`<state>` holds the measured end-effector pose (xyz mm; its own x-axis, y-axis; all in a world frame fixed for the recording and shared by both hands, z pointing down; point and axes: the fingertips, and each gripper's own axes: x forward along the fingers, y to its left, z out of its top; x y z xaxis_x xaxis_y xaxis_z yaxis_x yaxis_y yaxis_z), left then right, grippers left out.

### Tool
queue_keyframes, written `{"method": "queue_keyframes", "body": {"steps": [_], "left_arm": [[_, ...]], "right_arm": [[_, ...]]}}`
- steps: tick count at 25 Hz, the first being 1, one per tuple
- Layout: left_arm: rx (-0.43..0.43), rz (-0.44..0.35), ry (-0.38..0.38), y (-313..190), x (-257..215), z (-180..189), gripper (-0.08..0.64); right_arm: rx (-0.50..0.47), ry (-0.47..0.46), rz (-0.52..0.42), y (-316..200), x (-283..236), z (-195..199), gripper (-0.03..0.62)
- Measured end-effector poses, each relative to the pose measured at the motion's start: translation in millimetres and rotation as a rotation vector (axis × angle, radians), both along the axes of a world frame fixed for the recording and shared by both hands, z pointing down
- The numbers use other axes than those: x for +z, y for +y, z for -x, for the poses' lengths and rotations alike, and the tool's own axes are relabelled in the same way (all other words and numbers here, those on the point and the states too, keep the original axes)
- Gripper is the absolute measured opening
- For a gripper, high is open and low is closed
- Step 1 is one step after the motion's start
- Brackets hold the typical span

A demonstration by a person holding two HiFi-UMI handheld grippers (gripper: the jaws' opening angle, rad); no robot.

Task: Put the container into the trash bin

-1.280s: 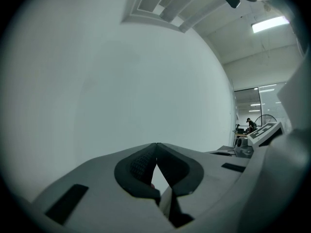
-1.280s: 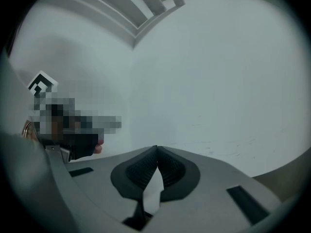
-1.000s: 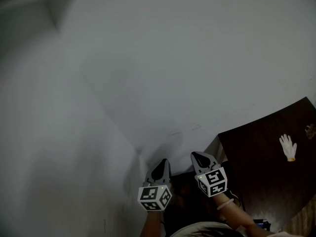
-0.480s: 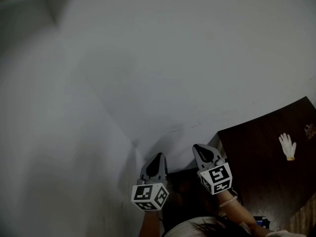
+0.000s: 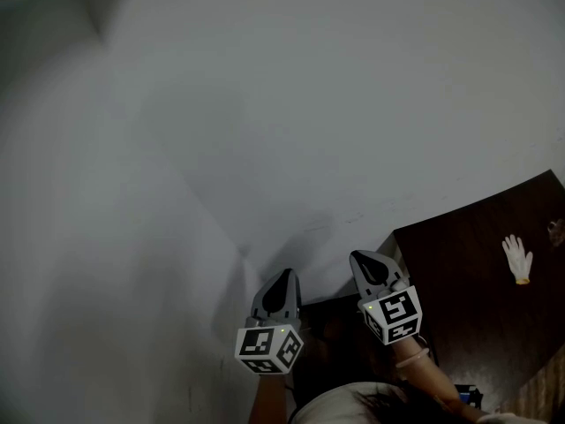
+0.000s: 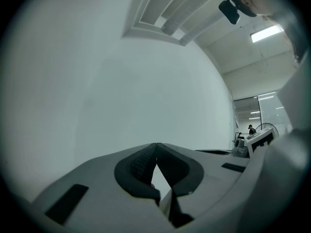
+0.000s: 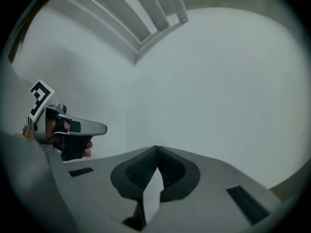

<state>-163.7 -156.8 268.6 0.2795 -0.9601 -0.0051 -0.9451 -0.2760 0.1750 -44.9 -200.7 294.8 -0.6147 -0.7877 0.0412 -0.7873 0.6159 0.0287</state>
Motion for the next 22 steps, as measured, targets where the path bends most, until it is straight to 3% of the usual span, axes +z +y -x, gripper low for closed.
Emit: {"method": "queue_keyframes", "body": {"steps": [22], "left_arm": [[0.016, 0.018, -0.006, -6.0, -2.7, 6.0, 0.02]], "right_arm": [[0.015, 0.011, 0.003, -4.3, -9.4, 1.2, 0.006]]}}
